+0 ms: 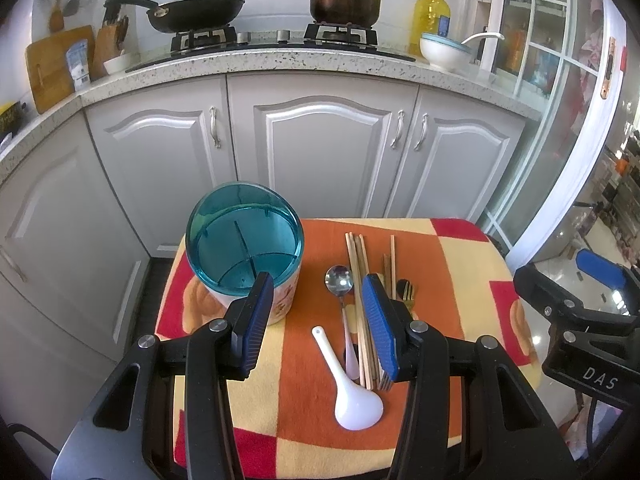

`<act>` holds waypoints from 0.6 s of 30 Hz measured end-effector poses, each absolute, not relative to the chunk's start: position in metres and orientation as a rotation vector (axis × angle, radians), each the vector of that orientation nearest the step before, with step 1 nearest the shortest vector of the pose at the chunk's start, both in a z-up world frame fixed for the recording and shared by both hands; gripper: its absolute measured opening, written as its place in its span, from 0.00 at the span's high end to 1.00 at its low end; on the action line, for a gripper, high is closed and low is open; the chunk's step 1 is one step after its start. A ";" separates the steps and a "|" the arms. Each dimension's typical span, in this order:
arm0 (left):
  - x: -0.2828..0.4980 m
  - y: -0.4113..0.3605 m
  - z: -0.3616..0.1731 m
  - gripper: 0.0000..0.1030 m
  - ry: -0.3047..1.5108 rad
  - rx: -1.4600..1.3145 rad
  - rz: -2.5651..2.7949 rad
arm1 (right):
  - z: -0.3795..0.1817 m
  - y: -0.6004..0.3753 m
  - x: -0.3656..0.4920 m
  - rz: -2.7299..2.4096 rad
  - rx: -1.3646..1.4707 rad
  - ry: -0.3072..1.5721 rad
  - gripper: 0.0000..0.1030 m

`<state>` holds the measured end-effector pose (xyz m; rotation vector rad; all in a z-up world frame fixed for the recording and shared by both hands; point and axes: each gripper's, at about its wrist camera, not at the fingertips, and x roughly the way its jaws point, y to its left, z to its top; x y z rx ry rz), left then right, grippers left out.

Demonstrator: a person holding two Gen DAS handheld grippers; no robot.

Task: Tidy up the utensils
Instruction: 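Lower the left tool onto the wooden chopsticks and close its fingers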

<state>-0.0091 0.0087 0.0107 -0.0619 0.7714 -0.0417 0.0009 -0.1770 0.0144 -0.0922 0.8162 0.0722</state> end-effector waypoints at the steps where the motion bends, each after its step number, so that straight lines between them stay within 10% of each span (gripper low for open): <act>1: -0.008 0.009 0.010 0.56 0.773 -0.062 -0.042 | 0.014 -0.177 0.001 0.075 -0.091 0.820 0.05; 18: -0.001 0.012 -0.012 0.56 0.841 -0.073 -0.059 | -0.016 -0.187 0.018 0.097 -0.060 0.924 0.05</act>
